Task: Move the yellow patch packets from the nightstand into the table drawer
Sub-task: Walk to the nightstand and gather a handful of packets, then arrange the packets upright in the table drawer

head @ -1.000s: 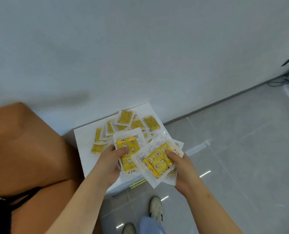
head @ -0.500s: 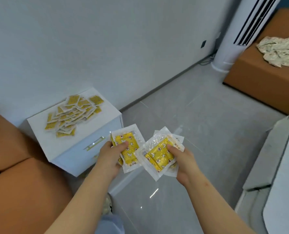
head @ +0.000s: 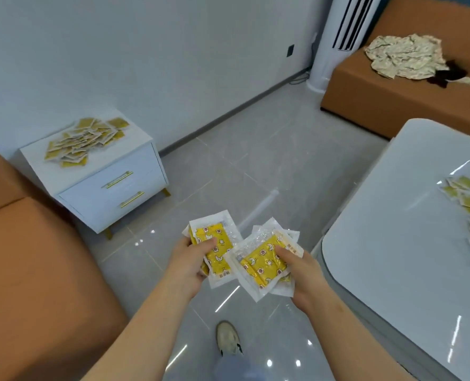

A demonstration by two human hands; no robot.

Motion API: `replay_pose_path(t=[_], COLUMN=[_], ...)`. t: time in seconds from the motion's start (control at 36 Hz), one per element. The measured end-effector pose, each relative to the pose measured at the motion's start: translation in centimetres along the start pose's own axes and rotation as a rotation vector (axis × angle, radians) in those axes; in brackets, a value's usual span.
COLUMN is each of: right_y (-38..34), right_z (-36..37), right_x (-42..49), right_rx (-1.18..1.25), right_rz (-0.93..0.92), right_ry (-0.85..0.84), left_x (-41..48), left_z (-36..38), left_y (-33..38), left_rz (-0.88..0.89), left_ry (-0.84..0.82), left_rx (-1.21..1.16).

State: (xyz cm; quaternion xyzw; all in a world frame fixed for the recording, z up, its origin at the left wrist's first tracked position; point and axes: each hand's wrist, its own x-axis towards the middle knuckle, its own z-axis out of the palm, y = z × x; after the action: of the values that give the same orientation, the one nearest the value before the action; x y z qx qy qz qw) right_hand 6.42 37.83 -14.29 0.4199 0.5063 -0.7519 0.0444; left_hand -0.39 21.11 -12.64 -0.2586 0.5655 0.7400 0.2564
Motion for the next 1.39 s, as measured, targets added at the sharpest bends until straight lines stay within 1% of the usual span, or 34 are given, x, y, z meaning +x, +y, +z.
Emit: replay_pose_path(t=[0.17,0.33,0.56,0.75,0.89,1.08,1.25,1.39], right_y=[4.1,7.2,10.3,9.7,8.6,6.1,1.7,-2.4], right_z=[-7.3,-16.6,-32.2,-48.4,-58.2,-68.6,-76.2,-80.9], right_x=[-6.5,-12.0,-15.8,-18.6,-20.3,-18.0,-12.4,-8.2], right_rx=[0.039,0.115,0.173,0.139,0.153,0.165,0.128,0.120], right_rz=[-0.003,-0.007,-0.008,-0.018,-0.008,0.018,0.046,0.089], right_ry=[0.041,0.161,0.308,0.346,0.358,0.387,0.409,0.412], left_x=[-6.4,-13.3,-19.6,-25.7,-29.3,-29.4,-26.0,-23.8], left_z=[1.5,5.6,15.1,25.4,33.0,43.4,52.9,60.8], left_y=[-6.7,-13.3,-24.1,-34.7,-40.3,-45.5,-49.1,-50.1], left_rz=[-0.009,-0.046,-0.081,-0.128,-0.159,-0.132,-0.133,-0.149], left_ry=[-0.035,-0.111,-0.157,-0.163,-0.184,-0.196,-0.199,-0.214], left_rx=[0.089,0.168,0.320,0.307,0.342,0.420,0.442,0.485])
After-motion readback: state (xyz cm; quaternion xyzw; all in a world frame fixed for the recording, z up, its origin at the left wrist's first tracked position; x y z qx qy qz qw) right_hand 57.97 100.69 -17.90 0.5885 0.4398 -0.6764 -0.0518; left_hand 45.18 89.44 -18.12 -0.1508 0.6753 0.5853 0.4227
